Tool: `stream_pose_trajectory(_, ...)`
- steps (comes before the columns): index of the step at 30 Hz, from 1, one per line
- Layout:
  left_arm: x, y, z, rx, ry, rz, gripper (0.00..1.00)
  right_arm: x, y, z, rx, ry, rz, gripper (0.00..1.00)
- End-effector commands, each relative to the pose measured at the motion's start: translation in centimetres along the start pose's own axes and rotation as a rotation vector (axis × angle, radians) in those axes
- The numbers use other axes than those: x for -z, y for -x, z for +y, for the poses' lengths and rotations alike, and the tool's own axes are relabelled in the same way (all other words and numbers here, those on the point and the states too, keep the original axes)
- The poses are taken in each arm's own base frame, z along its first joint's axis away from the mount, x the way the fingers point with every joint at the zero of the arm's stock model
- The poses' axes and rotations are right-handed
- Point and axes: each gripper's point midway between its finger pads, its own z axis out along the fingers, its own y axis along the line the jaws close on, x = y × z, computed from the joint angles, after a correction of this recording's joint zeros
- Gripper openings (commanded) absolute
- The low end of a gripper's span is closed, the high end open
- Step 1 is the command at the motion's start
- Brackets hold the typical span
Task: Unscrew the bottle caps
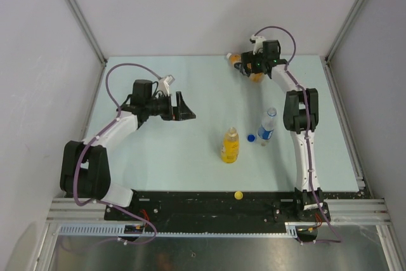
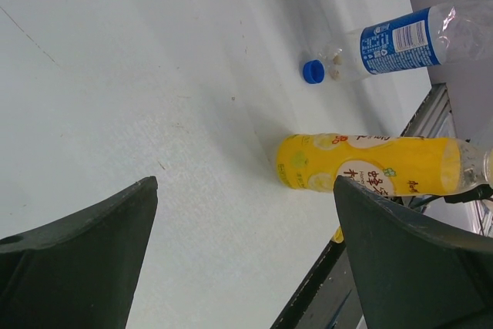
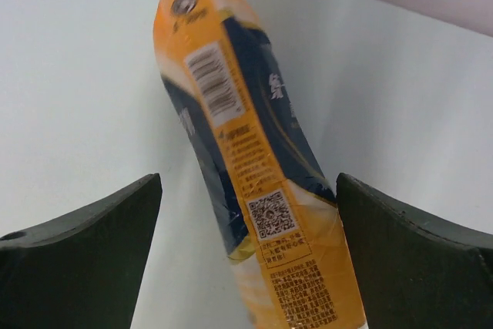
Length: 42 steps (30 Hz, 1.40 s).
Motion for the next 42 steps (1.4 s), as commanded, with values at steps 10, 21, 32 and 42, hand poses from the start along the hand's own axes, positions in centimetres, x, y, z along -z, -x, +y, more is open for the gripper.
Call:
stream_pose_trajectory(10, 1.7, 2.3, -2.3, -0.087, -0.036, -0.071, 0.99, -1.0, -2.3, -0.6, 0.199, -0.094, 0.075, 0.69)
stream_pose_trajectory(21, 4.5, 3.6, -5.7, -0.189, -0.081, -0.143, 0.99, 6.3, 7.8, -0.5, 0.023, -0.015, -0.155, 0.61)
stream_pose_trajectory(32, 8.8, 4.9, -10.2, -0.287, -0.117, -0.263, 1.0, 22.8, 20.4, 5.2, -0.088, 0.162, -0.532, 0.58)
stream_pose_trajectory(42, 14.4, 5.9, -16.6, -0.35, -0.203, -0.402, 1.0, 34.9, 19.9, 14.0, -0.191, 0.437, -0.687, 0.56)
